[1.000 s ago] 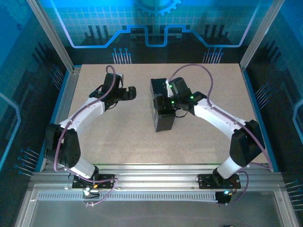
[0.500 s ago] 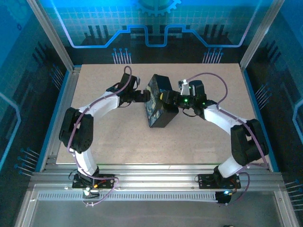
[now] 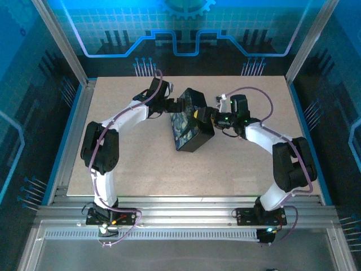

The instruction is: Unlock a padlock with a key

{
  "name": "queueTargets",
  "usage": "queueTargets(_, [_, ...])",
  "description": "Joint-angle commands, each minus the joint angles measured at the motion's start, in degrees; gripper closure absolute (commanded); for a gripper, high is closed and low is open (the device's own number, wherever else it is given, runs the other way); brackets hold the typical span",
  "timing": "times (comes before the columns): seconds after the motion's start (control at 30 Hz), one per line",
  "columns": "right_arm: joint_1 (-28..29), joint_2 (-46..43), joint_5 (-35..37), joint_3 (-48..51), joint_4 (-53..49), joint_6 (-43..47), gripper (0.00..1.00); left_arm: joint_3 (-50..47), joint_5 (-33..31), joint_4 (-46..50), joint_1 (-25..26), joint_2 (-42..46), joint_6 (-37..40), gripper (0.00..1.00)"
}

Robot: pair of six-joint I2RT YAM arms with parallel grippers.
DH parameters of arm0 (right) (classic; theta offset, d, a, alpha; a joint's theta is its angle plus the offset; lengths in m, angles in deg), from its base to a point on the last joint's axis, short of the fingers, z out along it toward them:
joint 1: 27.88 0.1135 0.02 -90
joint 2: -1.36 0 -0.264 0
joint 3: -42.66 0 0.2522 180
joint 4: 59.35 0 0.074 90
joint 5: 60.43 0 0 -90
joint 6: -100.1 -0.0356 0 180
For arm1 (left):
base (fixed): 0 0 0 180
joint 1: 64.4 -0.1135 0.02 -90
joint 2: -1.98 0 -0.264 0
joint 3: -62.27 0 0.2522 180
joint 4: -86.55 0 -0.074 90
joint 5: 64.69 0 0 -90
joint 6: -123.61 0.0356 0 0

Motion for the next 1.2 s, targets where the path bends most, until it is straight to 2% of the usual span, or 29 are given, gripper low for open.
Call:
queueTargets(0.0, [-1.2, 3.1, 0.9, 0.7, -10.2, 5.0, 0.00, 2.9, 0.2, 3.1, 0.5, -2.7, 1.9, 0.01])
queueTargets(0.33, [-3.3, 2.6, -2.7, 0.3, -11.4, 6.0, 0.00, 4.2, 0.9, 2.5, 0.9, -5.3, 1.6, 0.01])
queueTargets(0.67, [-1.8, 3.8, 4.2, -4.1, -24.4, 14.2, 0.00, 6.4, -0.8, 5.3, 1.6, -5.7, 4.4, 0.01])
queueTargets(0.77, [-1.3, 4.8, 4.2, -4.2, -23.8, 13.9, 0.00, 6.5, -1.6, 6.1, 2.5, -5.8, 4.4, 0.01])
queueTargets(1.0, [-1.3, 7.6, -1.7, -2.4, -16.2, 10.3, 0.00, 3.4, -2.2, 4.4, 3.1, -6.1, 2.7, 0.01])
queueTargets(1.17, [-2.4, 7.3, -0.3, -2.8, -17.7, 10.5, 0.00, 2.0, -3.1, 3.9, 3.1, -7.2, 2.5, 0.02])
